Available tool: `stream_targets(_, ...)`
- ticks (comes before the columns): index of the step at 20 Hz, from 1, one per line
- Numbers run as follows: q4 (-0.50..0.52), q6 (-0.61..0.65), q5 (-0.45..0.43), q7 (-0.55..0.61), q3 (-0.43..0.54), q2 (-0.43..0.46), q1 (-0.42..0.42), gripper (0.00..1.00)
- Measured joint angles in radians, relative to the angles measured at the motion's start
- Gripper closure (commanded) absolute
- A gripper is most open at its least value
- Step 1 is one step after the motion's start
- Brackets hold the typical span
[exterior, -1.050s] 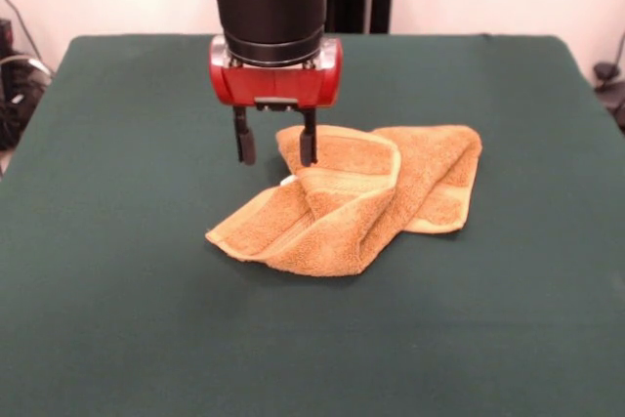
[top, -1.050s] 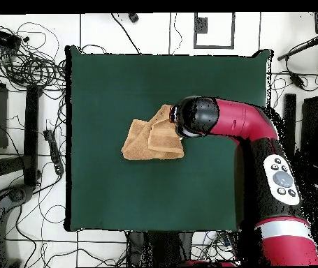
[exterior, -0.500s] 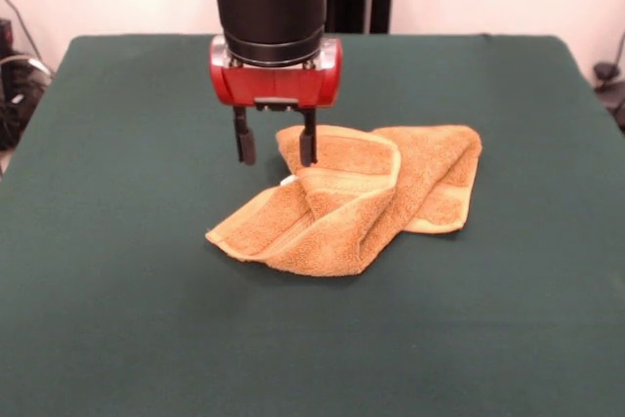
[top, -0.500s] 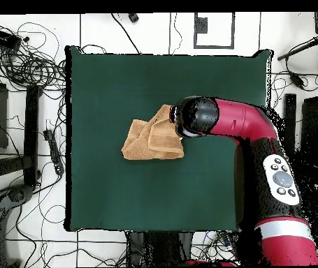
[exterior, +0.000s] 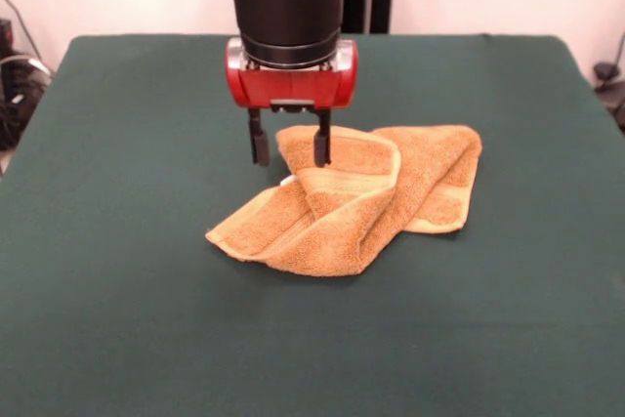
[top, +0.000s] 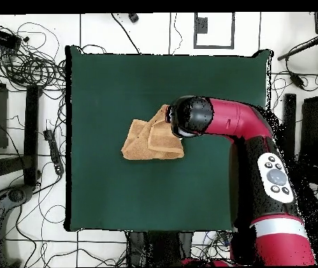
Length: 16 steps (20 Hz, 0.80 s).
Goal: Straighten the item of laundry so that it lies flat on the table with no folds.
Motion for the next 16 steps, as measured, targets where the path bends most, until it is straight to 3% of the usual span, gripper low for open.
stream_targets(16,0.000,0.000,0.000,0.000,0.000,0.000,0.026,0.00)
